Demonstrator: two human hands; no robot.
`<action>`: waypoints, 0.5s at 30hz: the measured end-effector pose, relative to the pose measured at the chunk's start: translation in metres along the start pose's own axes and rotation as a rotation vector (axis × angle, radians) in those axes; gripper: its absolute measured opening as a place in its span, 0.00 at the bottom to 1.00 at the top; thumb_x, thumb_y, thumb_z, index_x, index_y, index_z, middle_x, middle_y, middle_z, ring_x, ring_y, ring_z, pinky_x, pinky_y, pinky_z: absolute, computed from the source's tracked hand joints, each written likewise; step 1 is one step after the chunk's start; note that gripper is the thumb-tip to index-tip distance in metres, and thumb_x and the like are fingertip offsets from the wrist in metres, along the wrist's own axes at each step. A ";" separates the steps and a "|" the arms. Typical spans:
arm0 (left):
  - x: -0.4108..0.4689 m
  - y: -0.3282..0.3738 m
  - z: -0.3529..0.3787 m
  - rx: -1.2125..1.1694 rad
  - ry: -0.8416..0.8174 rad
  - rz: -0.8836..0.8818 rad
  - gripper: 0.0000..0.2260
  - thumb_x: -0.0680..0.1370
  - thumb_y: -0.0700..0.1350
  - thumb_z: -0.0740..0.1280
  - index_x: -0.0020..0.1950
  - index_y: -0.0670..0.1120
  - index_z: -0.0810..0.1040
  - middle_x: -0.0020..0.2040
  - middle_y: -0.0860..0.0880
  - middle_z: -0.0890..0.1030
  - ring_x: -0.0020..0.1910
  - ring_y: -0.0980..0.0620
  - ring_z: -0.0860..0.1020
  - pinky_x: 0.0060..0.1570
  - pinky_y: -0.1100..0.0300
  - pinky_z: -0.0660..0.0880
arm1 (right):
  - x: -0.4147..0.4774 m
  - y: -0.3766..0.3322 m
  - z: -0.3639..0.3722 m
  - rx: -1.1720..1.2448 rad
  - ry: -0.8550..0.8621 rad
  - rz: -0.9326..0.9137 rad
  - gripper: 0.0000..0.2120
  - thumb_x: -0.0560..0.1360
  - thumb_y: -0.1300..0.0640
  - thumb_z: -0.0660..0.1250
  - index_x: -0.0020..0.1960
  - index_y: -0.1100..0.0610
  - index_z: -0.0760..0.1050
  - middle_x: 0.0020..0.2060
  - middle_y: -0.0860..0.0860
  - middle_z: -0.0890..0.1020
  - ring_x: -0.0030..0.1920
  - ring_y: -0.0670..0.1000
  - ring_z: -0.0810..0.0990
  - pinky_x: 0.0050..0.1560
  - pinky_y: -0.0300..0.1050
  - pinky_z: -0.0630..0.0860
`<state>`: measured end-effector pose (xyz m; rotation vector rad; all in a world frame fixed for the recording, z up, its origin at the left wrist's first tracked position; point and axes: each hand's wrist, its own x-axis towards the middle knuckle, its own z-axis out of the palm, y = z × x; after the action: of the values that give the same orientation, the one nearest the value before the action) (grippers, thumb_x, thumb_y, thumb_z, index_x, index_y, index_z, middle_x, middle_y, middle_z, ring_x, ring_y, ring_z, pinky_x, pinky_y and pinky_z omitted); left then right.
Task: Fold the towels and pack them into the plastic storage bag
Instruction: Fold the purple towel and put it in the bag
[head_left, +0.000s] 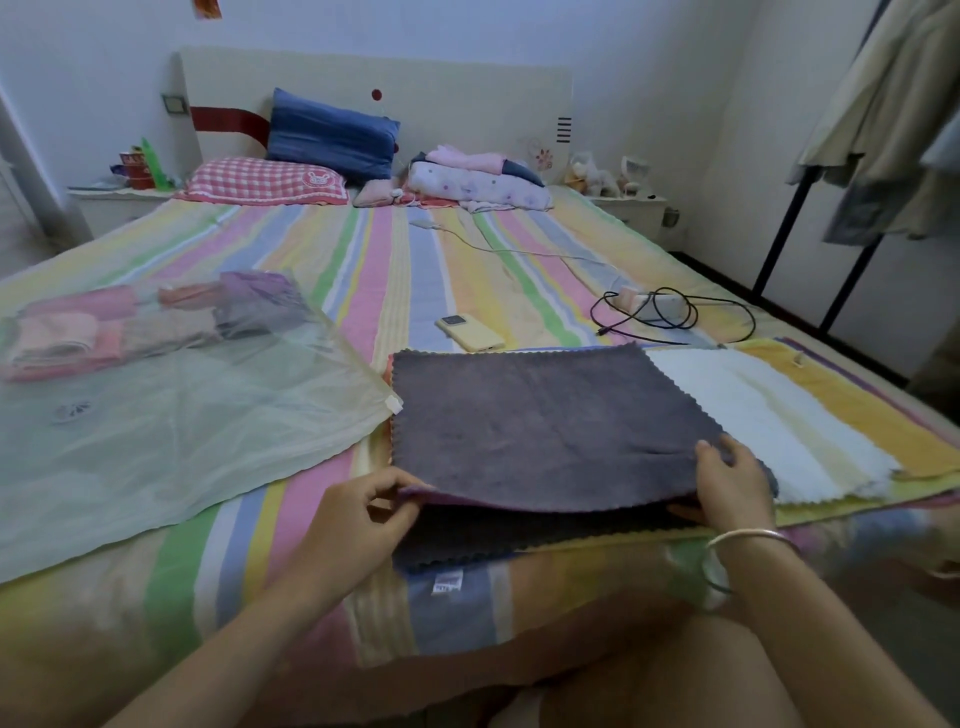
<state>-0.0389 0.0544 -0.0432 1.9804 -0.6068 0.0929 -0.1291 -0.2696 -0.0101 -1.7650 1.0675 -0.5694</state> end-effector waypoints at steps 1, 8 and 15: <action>-0.002 -0.001 0.000 0.013 -0.020 0.004 0.14 0.74 0.33 0.69 0.45 0.53 0.84 0.43 0.58 0.85 0.42 0.58 0.83 0.44 0.64 0.79 | 0.006 0.000 -0.002 -0.096 0.026 -0.010 0.25 0.75 0.48 0.59 0.70 0.55 0.67 0.67 0.60 0.72 0.64 0.64 0.71 0.57 0.52 0.73; -0.012 -0.008 0.002 0.022 -0.065 0.038 0.19 0.68 0.29 0.71 0.43 0.55 0.83 0.50 0.61 0.84 0.54 0.61 0.81 0.50 0.59 0.80 | -0.033 -0.024 0.035 -0.617 0.036 -0.611 0.26 0.77 0.52 0.61 0.73 0.59 0.64 0.69 0.61 0.69 0.71 0.61 0.64 0.69 0.55 0.62; -0.013 -0.010 0.002 -0.024 -0.086 0.048 0.10 0.68 0.40 0.67 0.45 0.50 0.84 0.48 0.56 0.84 0.50 0.58 0.82 0.50 0.54 0.80 | -0.120 -0.007 0.114 -0.721 -0.331 -1.361 0.26 0.76 0.44 0.56 0.65 0.58 0.75 0.63 0.52 0.78 0.65 0.54 0.75 0.62 0.50 0.74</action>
<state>-0.0461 0.0610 -0.0564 1.9551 -0.7079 0.0296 -0.1005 -0.1101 -0.0430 -2.9937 -0.4018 -0.6466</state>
